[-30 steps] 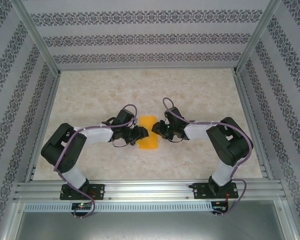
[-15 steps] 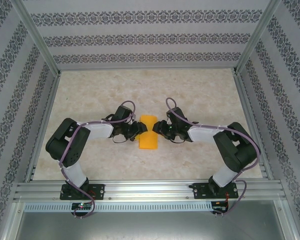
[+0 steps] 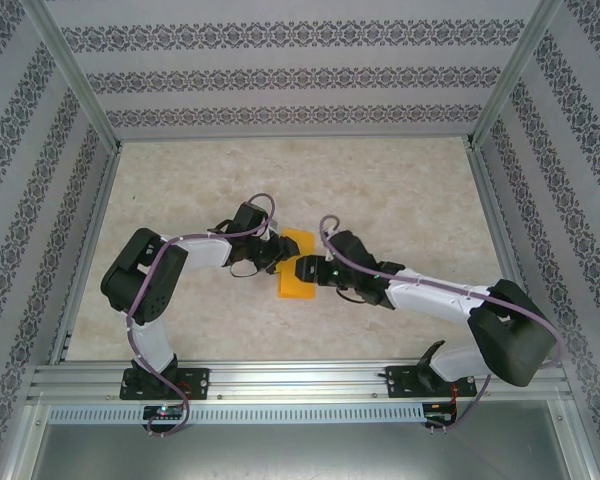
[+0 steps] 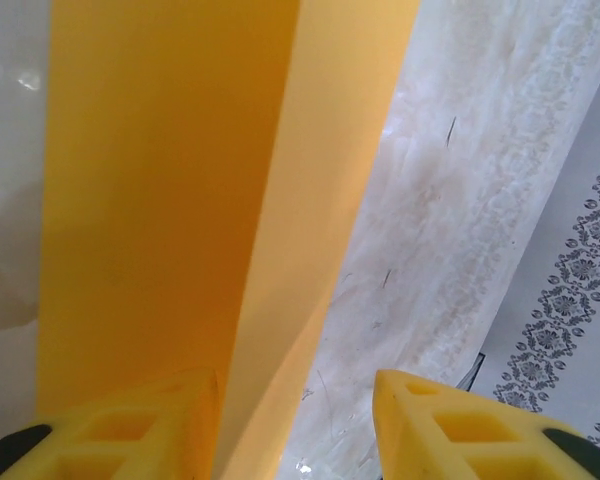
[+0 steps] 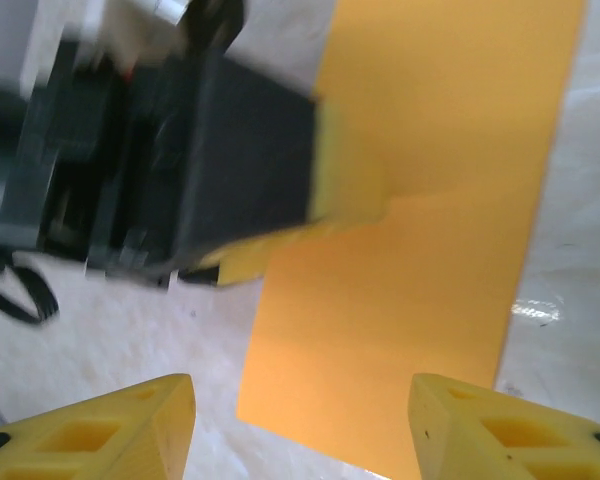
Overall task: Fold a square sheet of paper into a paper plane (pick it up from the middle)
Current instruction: Fold the triangle a second time at the center of the table.
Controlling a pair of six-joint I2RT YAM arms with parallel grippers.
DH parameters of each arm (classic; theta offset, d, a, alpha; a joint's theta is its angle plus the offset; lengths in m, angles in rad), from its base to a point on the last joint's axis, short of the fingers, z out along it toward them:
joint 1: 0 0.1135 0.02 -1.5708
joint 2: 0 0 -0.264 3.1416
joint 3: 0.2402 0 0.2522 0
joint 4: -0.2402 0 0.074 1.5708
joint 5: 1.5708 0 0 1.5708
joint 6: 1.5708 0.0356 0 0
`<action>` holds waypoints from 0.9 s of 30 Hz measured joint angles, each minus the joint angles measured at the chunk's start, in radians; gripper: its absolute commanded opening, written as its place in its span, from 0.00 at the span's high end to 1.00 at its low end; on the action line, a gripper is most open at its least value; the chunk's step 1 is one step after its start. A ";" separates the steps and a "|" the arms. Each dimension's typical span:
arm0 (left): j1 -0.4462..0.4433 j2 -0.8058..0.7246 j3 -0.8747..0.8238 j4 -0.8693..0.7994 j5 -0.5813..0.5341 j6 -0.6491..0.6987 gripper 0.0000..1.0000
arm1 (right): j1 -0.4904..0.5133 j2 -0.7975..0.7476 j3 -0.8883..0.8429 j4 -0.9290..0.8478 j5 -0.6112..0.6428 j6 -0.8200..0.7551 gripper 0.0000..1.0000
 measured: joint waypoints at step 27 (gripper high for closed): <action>0.006 0.002 0.026 -0.011 0.017 0.004 0.54 | 0.389 0.396 0.297 -0.253 0.744 -0.426 0.55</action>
